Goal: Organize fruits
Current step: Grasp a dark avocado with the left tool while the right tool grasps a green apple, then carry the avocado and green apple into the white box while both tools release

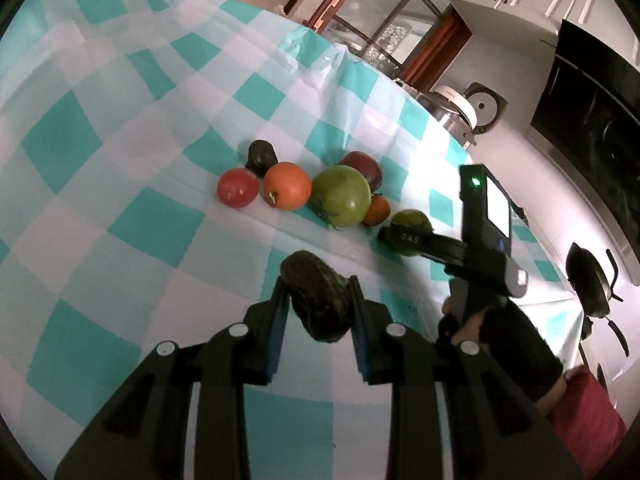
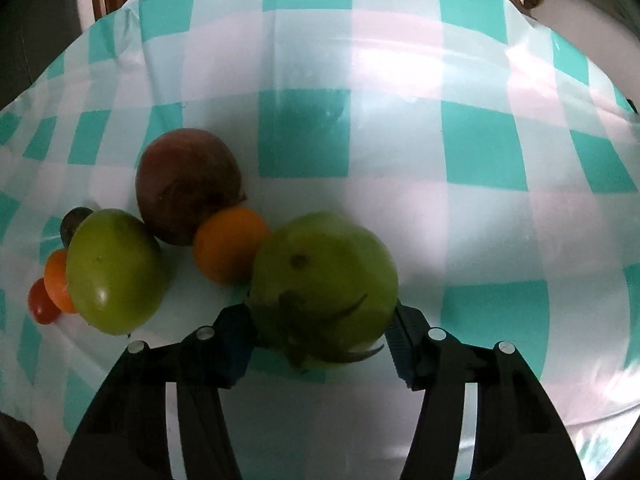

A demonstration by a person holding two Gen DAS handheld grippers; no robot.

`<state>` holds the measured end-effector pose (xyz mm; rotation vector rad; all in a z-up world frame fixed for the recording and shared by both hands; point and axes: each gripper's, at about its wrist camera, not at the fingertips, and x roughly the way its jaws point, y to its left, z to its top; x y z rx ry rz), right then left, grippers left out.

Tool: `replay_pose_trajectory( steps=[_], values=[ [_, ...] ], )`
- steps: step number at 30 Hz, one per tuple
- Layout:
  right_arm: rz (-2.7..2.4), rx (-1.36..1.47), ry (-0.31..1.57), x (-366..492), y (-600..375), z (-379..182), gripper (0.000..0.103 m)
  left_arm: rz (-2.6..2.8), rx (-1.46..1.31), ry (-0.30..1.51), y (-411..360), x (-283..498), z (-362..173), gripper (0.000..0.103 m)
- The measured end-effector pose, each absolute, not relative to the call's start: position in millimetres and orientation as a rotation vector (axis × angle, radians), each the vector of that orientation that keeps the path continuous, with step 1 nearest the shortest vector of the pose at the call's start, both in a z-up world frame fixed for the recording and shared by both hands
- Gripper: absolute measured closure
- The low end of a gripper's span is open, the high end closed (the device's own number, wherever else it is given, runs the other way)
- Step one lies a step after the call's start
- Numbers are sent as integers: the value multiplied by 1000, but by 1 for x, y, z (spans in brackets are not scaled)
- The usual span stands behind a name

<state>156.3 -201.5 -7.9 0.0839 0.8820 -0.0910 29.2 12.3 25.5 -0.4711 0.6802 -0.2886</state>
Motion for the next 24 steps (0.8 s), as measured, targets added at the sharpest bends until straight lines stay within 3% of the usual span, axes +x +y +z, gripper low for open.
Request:
replay_pose_trajectory(
  steps=[12, 24],
  values=[
    [66, 272, 849, -8, -199, 5, 48, -247, -466, 718, 14, 30, 25, 74],
    [285, 195, 768, -136, -117, 35, 48, -172, -306, 634, 76, -151, 73, 74]
  ],
)
